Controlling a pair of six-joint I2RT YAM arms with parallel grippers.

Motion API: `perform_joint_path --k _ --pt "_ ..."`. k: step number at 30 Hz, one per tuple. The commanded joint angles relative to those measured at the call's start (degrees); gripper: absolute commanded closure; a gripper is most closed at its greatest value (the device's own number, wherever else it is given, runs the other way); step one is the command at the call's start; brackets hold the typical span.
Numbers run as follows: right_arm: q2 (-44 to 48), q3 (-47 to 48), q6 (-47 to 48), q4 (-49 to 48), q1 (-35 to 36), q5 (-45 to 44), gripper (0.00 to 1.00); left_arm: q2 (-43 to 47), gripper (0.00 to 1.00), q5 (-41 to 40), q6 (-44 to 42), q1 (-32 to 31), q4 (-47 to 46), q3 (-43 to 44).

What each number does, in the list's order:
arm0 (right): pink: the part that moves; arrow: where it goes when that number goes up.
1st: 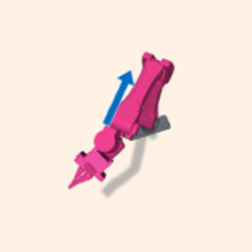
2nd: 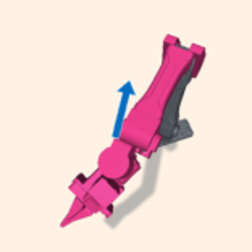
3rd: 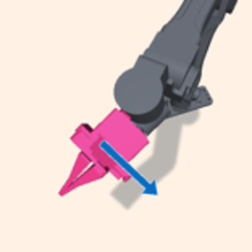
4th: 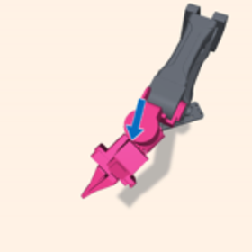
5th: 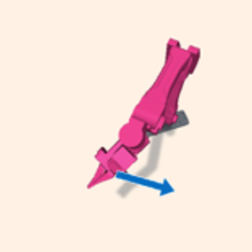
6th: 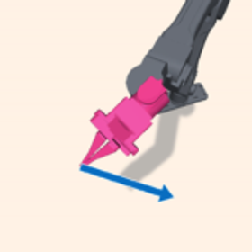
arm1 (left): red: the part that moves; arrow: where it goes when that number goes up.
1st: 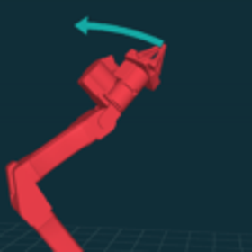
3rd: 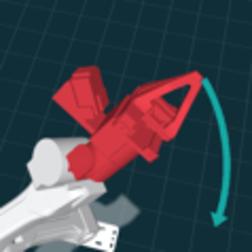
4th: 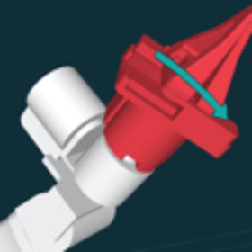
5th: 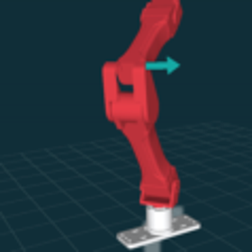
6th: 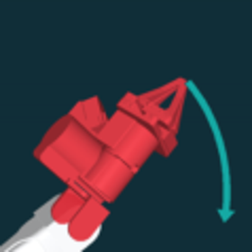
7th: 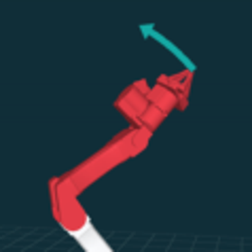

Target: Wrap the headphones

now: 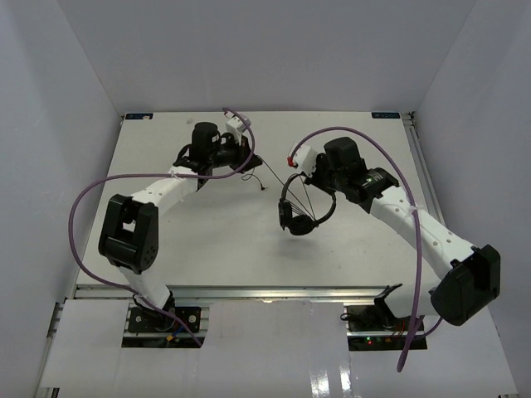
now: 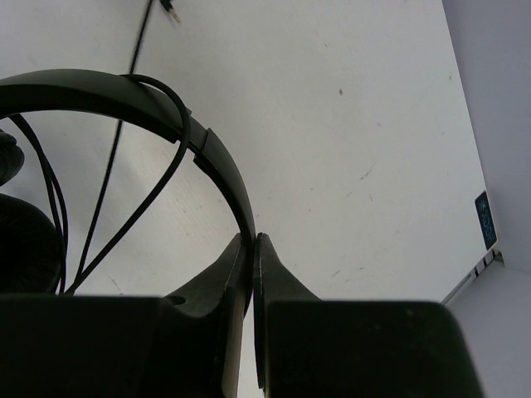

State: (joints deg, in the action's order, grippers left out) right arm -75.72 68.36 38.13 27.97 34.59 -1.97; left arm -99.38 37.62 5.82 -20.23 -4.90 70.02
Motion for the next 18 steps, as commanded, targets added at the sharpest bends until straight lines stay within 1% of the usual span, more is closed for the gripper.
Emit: perform_joint_path --k 1,6,9,13,16,18 --pt "-3.07 0.04 -3.45 -5.57 -0.05 -10.48 0.92 7.66 1.00 -0.78 -0.10 0.72 4.29 1.52" --pt "-8.60 3.09 -7.47 -9.78 -0.02 -19.22 0.92 11.48 1.00 2.70 2.88 0.72 6.91 1.61" --pt "-11.70 5.71 -9.45 -11.27 -0.77 -22.03 0.92 12.81 1.00 4.21 5.76 0.72 7.08 1.45" --pt "-13.89 8.02 -12.31 -14.09 -2.25 -23.92 0.92 14.88 1.00 6.07 9.10 0.72 7.18 1.84" --pt "-15.30 9.76 -14.94 -15.77 -3.41 -24.41 0.92 15.25 1.00 9.04 12.19 0.62 6.76 2.88" --pt "-16.12 11.05 -16.95 -16.50 -3.83 -24.48 0.92 14.96 1.00 10.67 16.11 0.36 4.94 3.32"
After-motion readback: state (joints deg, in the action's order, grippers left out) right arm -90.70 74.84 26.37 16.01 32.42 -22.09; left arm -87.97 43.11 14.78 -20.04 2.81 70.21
